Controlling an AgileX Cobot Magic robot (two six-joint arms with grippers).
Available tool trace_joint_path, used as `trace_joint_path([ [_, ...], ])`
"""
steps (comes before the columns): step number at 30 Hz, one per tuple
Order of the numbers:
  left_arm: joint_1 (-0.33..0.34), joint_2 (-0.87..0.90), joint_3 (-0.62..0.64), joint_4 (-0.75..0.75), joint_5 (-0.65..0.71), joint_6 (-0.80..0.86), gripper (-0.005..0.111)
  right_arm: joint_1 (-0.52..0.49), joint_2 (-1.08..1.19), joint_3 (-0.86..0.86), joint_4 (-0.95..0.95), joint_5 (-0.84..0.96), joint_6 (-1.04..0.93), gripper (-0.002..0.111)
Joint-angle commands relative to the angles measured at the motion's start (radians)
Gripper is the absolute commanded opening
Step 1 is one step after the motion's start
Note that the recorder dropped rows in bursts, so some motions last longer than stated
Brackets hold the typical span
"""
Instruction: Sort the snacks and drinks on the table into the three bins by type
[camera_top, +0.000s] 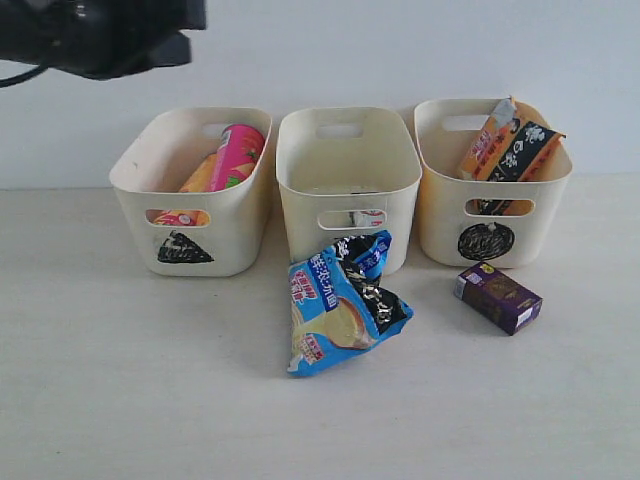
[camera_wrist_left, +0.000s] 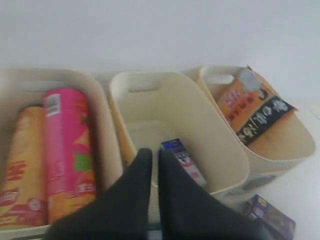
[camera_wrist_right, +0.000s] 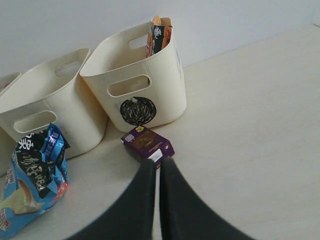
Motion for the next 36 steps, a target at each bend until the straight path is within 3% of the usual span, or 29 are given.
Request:
trace_joint_path([
  [1, 0.096, -0.16, 0.137, 0.02, -0.07, -0.029, 0.004, -0.004, 0.004, -0.001, -0.001, -0.001, 0.001, 0.0],
  [10, 0.247, -0.552, 0.378, 0.02, -0.097, 0.05, 0.004, -0.004, 0.004, -0.001, 0.0, -0.001, -0.002, 0.0],
  [16, 0.249, -0.821, 0.523, 0.036, -0.152, 0.05, 0.004, -0.004, 0.004, -0.001, 0.003, -0.038, 0.019, 0.0],
  [26, 0.249, -1.231, 0.785, 0.049, -0.15, 0.045, 0.004, -0.004, 0.021, -0.01, 0.003, -0.458, -0.061, 0.0],
  [33, 0.249, -1.386, 0.997, 0.049, -0.126, 0.045, 0.004, -0.004, 0.152, -0.196, 0.003, -0.454, -0.105, 0.0],
  [36, 0.249, -1.394, 1.05, 0.04, -0.149, 0.026, 0.004, -0.002, 0.251, -0.326, -0.009, -0.368, -0.118, 0.0],
])
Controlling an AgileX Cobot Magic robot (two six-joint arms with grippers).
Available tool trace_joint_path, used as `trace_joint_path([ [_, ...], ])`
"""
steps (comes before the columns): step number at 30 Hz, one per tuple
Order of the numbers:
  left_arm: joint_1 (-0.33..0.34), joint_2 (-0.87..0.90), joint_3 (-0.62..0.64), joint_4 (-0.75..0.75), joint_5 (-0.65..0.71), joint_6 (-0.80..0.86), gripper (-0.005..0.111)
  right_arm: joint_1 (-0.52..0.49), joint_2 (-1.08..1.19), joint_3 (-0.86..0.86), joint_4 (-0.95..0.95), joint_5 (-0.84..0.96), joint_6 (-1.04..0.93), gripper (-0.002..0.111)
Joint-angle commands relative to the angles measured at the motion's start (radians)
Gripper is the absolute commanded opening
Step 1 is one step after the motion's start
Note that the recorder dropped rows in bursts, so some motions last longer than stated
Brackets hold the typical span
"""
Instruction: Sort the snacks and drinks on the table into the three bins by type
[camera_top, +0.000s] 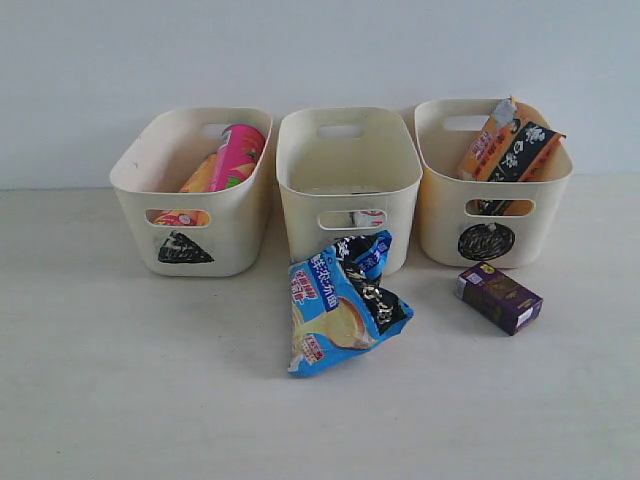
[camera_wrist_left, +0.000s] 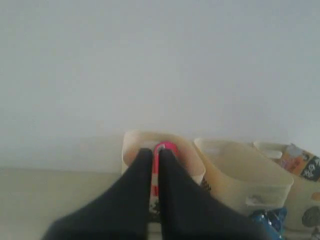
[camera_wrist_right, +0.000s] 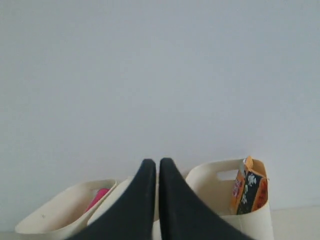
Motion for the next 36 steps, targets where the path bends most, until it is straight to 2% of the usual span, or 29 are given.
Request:
trace_joint_path([
  [1, 0.003, -0.014, 0.066, -0.004, -0.02, -0.017, 0.004, -0.002, 0.149, -0.181, -0.024, 0.121, -0.037, 0.0],
  [9, 0.003, -0.014, 0.091, 0.001, -0.022, -0.009, 0.004, -0.002, 0.497, -0.574, -0.026, 0.588, -0.178, 0.0],
  [10, 0.003, -0.014, 0.091, 0.001, -0.022, -0.009, 0.004, -0.002, 0.596, -0.682, 0.037, 0.762, -0.263, 0.0],
  [11, 0.003, -0.014, 0.091, 0.001, -0.022, -0.009, 0.004, -0.002, 0.651, -0.728, 0.076, 0.863, -0.345, 0.0],
  [12, 0.003, -0.014, 0.091, 0.001, -0.022, -0.007, 0.004, -0.002, 0.769, -0.841, 0.183, 1.067, -0.531, 0.0],
  [13, 0.003, -0.014, 0.091, 0.001, -0.022, -0.007, 0.004, -0.002, 0.818, -0.885, 0.226, 1.145, -0.596, 0.0],
  [14, 0.003, -0.014, 0.091, 0.001, -0.022, -0.007, 0.004, -0.002, 0.935, -0.983, 0.327, 1.323, -0.727, 0.0],
  [17, 0.003, -0.014, 0.091, 0.001, -0.018, -0.007, 0.004, -0.002, 1.075, -1.089, 0.472, 1.493, -0.829, 0.0],
  [21, 0.003, -0.014, 0.091, 0.001, -0.018, -0.007, 0.004, -0.002, 1.262, -1.155, 0.651, 1.511, -0.97, 0.0],
  [23, 0.003, -0.014, 0.091, 0.001, -0.018, -0.007, 0.004, -0.002, 1.316, -1.155, 0.667, 1.511, -1.009, 0.001],
  [25, 0.003, -0.014, 0.091, 0.001, -0.018, -0.007, 0.004, -0.002, 1.363, -1.155, 0.667, 1.478, -1.042, 0.018],
  [27, 0.003, -0.014, 0.091, 0.001, -0.018, -0.007, 0.004, -0.002, 1.408, -1.155, 0.667, 1.414, -1.086, 0.054],
  [28, 0.003, -0.014, 0.091, 0.001, -0.018, -0.007, 0.004, -0.002, 1.424, -1.155, 0.667, 1.378, -1.105, 0.076],
  [29, 0.003, -0.014, 0.091, 0.001, -0.018, -0.007, 0.004, -0.002, 1.441, -1.155, 0.667, 1.341, -1.126, 0.088],
  [30, 0.003, -0.014, 0.091, 0.001, -0.018, -0.007, 0.004, -0.002, 1.453, -1.155, 0.667, 1.315, -1.151, 0.091],
  [36, 0.003, -0.014, 0.091, 0.001, -0.018, -0.005, 0.004, 0.007, 1.525, -1.155, 0.66, 1.184, -1.286, 0.088],
])
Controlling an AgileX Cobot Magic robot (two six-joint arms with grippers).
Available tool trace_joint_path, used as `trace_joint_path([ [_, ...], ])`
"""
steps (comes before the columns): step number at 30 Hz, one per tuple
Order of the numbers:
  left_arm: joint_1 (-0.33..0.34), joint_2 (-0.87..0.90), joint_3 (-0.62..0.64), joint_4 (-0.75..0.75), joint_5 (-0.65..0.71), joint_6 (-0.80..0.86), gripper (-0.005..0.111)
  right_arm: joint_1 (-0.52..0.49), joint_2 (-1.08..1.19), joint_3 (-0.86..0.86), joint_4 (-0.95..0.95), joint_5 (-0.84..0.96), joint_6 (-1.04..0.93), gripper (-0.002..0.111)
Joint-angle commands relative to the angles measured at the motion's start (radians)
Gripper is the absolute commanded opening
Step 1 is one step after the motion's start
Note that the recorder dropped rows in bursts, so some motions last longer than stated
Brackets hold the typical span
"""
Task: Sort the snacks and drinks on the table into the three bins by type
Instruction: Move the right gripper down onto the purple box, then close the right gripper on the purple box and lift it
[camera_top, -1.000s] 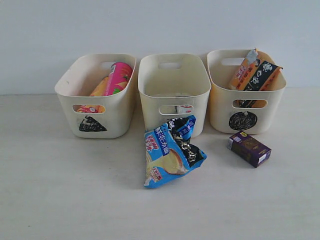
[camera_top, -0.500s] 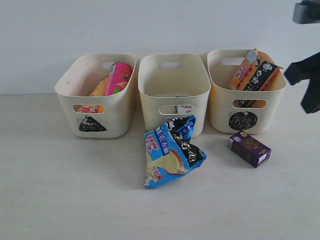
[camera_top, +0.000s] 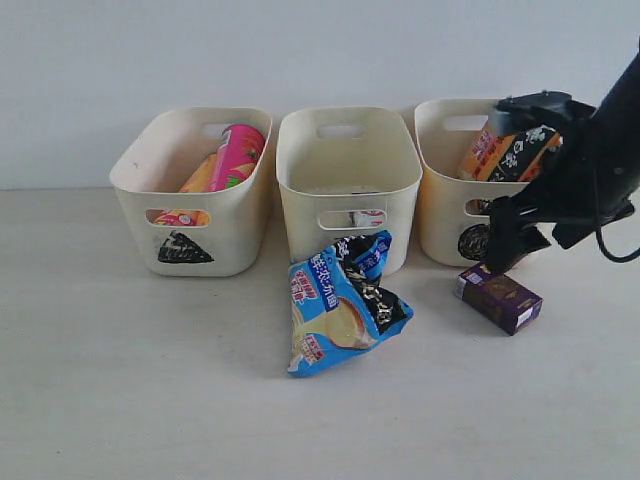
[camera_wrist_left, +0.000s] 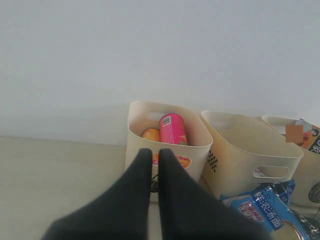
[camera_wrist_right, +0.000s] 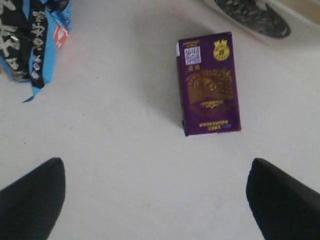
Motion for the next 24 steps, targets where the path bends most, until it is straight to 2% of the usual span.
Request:
trace_joint_path([
  [1, 0.003, -0.006, 0.006, 0.001, -0.006, 0.001, 0.004, 0.008, 0.053, -0.007, -0.007, -0.104, -0.083, 0.088],
  [15, 0.003, -0.006, 0.006, 0.001, -0.006, 0.001, 0.004, 0.008, 0.251, -0.007, -0.022, -0.314, -0.13, 0.088],
  [24, 0.003, -0.006, 0.006, 0.001, -0.006, 0.001, 0.004, 0.008, 0.341, -0.007, -0.022, -0.327, -0.131, 0.088],
])
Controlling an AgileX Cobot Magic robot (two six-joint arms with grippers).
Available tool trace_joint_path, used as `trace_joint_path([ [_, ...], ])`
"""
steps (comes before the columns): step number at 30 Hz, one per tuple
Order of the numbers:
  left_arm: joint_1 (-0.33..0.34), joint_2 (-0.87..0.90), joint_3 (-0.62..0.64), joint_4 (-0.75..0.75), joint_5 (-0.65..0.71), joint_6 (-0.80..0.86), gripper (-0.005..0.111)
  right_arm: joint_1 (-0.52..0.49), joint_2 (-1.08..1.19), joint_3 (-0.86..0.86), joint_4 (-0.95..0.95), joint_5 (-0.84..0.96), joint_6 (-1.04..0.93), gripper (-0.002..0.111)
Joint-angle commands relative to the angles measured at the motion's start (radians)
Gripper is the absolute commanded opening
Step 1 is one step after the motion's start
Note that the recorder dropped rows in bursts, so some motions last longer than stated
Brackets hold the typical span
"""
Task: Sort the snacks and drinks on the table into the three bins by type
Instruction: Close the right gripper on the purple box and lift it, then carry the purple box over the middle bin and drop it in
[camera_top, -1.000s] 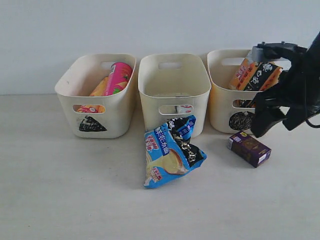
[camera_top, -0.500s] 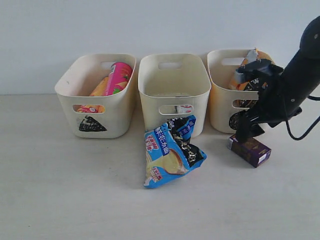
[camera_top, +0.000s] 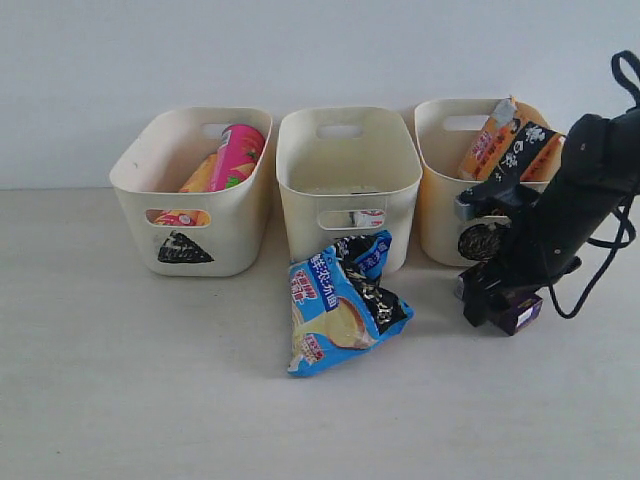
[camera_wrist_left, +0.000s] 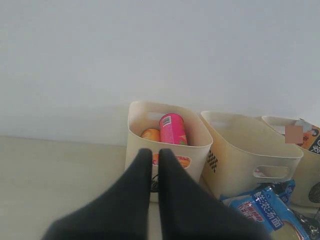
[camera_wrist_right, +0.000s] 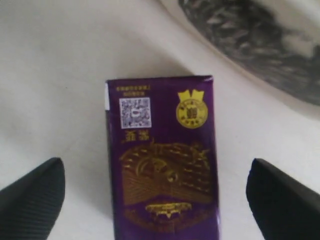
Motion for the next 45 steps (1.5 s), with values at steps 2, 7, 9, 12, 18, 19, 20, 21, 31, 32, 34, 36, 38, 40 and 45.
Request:
trace_joint_path([
  [2, 0.003, -0.006, 0.006, 0.001, -0.006, 0.001, 0.004, 0.0, 0.036, -0.005, -0.003, -0.006, -0.007, 0.086],
  [7, 0.003, -0.006, 0.006, 0.001, -0.006, 0.001, 0.004, 0.0, 0.027, -0.005, -0.003, 0.033, 0.0, 0.047],
  [9, 0.003, -0.006, 0.006, 0.001, -0.006, 0.001, 0.004, 0.0, 0.013, -0.005, -0.003, 0.056, 0.0, 0.024],
  [12, 0.003, -0.006, 0.006, 0.001, -0.006, 0.001, 0.004, 0.0, -0.027, -0.005, -0.003, 0.076, 0.006, 0.001],
  [18, 0.003, -0.006, 0.006, 0.001, -0.006, 0.001, 0.004, 0.0, -0.152, -0.005, 0.079, 0.103, 0.006, 0.001],
  [19, 0.003, -0.006, 0.006, 0.001, -0.009, 0.002, 0.004, 0.0, -0.18, -0.005, 0.109, 0.114, 0.006, 0.001],
  [20, 0.003, -0.006, 0.006, 0.001, -0.009, 0.002, 0.004, 0.0, -0.199, -0.005, 0.127, 0.124, 0.006, 0.001],
  [21, 0.003, -0.006, 0.006, 0.001, -0.009, 0.002, 0.004, 0.0, -0.217, -0.005, 0.146, 0.133, 0.006, 0.001],
  [31, 0.003, -0.006, 0.006, 0.001, -0.006, 0.002, 0.004, 0.0, -0.412, -0.005, 0.338, 0.217, -0.013, 0.001],
  [32, 0.003, -0.006, 0.006, 0.001, -0.006, 0.002, 0.004, 0.0, -0.422, -0.013, 0.364, 0.217, -0.025, 0.001],
  [34, 0.003, -0.006, 0.006, 0.001, -0.003, 0.002, 0.004, 0.0, -0.427, -0.042, 0.393, 0.231, -0.034, 0.001],
  [36, 0.003, -0.006, 0.006, 0.001, -0.003, 0.002, 0.004, 0.014, -0.427, -0.086, 0.392, 0.22, -0.034, 0.001],
  [38, 0.003, -0.006, 0.006, 0.001, -0.003, 0.002, 0.004, 0.034, -0.427, -0.124, 0.388, 0.188, -0.036, 0.001],
  [40, 0.003, -0.006, 0.006, 0.001, -0.003, 0.002, 0.004, 0.06, -0.416, -0.171, 0.385, 0.145, -0.036, 0.001],
  [45, 0.003, -0.006, 0.006, 0.001, -0.003, 0.002, 0.004, 0.134, -0.353, -0.266, 0.344, 0.001, -0.078, 0.001],
])
